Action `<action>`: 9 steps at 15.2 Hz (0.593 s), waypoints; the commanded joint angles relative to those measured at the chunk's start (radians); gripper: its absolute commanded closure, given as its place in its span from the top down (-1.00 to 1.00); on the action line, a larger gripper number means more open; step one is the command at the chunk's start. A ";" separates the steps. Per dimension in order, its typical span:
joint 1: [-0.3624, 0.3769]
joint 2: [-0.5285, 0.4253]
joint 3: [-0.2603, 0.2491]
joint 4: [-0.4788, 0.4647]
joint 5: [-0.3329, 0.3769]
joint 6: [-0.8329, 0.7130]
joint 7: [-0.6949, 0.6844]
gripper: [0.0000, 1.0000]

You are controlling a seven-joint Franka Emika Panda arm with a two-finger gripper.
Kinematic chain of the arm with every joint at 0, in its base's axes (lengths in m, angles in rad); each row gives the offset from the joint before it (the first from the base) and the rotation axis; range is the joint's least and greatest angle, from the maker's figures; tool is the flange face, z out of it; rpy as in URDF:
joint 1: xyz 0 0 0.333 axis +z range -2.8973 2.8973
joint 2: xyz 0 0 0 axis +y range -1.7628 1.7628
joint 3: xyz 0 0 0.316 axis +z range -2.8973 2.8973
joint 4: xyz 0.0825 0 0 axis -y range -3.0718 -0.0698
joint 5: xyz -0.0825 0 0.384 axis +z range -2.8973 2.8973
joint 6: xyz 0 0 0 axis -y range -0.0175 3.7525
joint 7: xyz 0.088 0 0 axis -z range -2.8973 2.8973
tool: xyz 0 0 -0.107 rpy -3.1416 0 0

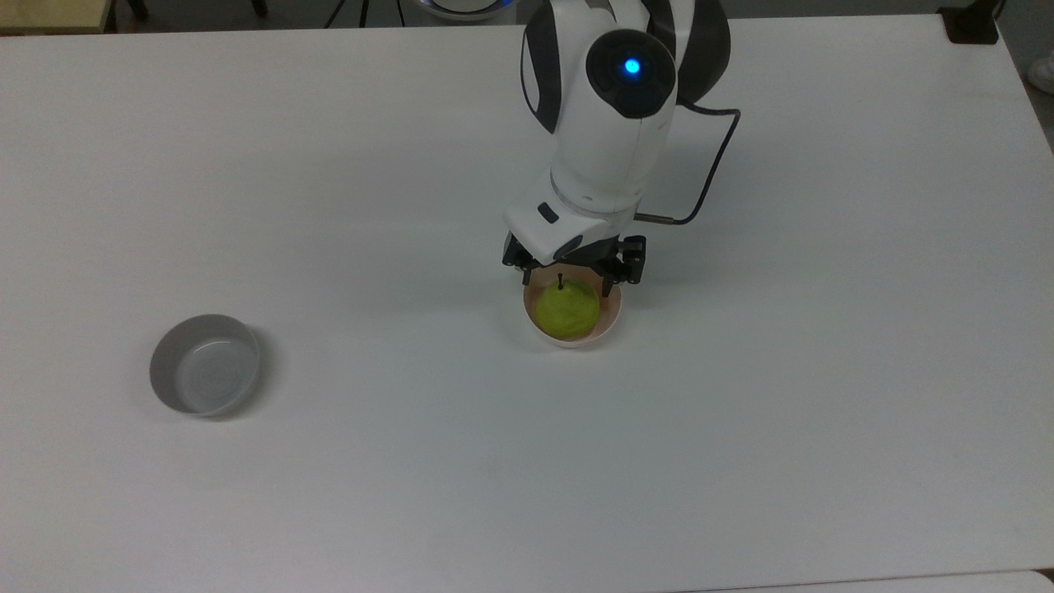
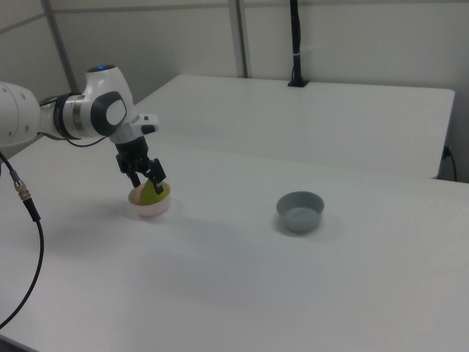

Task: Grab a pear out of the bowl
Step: 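Lower the gripper around the green pear and close on it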

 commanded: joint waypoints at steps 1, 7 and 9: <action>0.027 0.032 -0.025 0.014 0.018 0.052 0.031 1.00; 0.038 0.051 -0.024 0.014 0.000 0.072 0.024 0.30; 0.038 0.048 -0.024 0.014 -0.002 0.072 0.025 -0.22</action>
